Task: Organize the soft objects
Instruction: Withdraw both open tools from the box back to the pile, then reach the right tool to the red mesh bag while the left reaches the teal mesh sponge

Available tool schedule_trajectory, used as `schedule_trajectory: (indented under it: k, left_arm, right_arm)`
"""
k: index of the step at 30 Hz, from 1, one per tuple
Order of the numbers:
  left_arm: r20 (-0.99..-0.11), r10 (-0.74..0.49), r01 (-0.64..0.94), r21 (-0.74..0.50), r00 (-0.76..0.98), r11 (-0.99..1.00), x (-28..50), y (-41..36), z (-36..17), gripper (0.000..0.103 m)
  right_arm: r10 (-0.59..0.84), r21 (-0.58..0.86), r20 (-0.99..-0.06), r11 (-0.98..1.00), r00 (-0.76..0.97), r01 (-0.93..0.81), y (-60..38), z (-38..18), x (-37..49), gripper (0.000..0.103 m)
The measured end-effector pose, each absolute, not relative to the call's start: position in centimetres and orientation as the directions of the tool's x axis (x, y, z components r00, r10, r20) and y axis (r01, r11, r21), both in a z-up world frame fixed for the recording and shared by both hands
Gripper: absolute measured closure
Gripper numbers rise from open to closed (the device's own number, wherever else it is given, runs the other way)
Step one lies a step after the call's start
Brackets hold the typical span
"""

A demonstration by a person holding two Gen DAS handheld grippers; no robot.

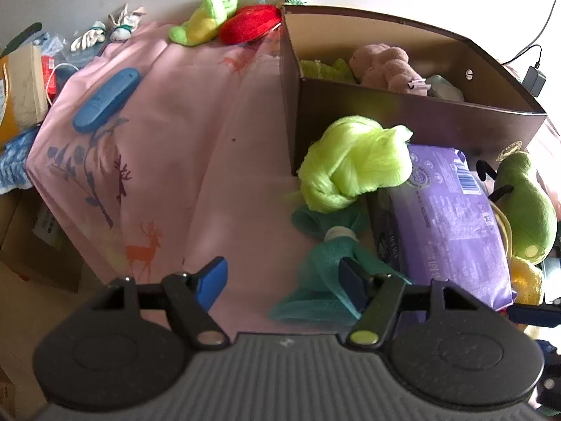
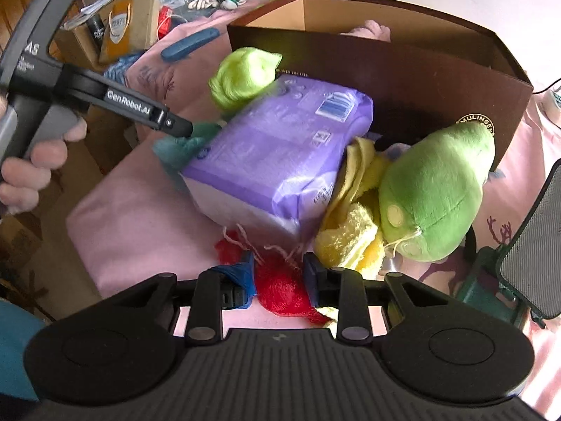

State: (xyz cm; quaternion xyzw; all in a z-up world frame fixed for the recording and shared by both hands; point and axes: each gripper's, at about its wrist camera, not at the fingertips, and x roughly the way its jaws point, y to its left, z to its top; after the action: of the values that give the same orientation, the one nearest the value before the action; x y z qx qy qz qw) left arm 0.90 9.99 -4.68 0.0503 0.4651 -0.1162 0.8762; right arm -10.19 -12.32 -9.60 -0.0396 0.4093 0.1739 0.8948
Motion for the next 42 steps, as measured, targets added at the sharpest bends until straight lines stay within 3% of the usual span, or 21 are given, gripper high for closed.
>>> schedule_trajectory:
  k: [8, 20, 30, 35, 38, 42]
  left_arm:
    - [-0.835, -0.186, 0.263, -0.051, 0.518, 0.963, 1.4, 10.3, -5.2, 0.034]
    - [-0.861, -0.251, 0.282, -0.133, 0.442, 0.950, 3.4, 9.3, -7.0, 0.033]
    - [-0.864, -0.241, 0.347, -0.084, 0.442, 0.934, 3.4, 7.7, -8.3, 0.030]
    - [-0.853, -0.286, 0.388, -0.109, 0.436, 0.915, 2.9, 7.9, -8.2, 0.053]
    - [-0.850, -0.304, 0.414, -0.114, 0.429, 0.903, 2.6, 7.7, -8.1, 0.075]
    - [-0.846, -0.320, 0.446, -0.111, 0.426, 0.888, 1.8, 7.7, -7.7, 0.085]
  right_arm:
    - [0.297, 0.042, -0.755, 0.911, 0.585, -0.410, -12.4, -10.2, -10.4, 0.087]
    - [0.342, 0.106, -0.754, 0.906, 0.561, -0.410, -13.3, -10.4, -10.2, 0.083]
    - [0.378, 0.159, -0.761, 0.896, 0.527, -0.414, -14.1, -9.7, -10.6, 0.082]
    - [0.349, 0.101, -0.766, 0.895, 0.540, -0.435, -13.7, -10.3, -10.6, 0.080]
    - [0.341, 0.080, -0.766, 0.892, 0.545, -0.445, -13.5, -10.4, -10.6, 0.078]
    - [0.330, 0.066, -0.763, 0.895, 0.555, -0.441, -13.6, -10.8, -10.6, 0.077]
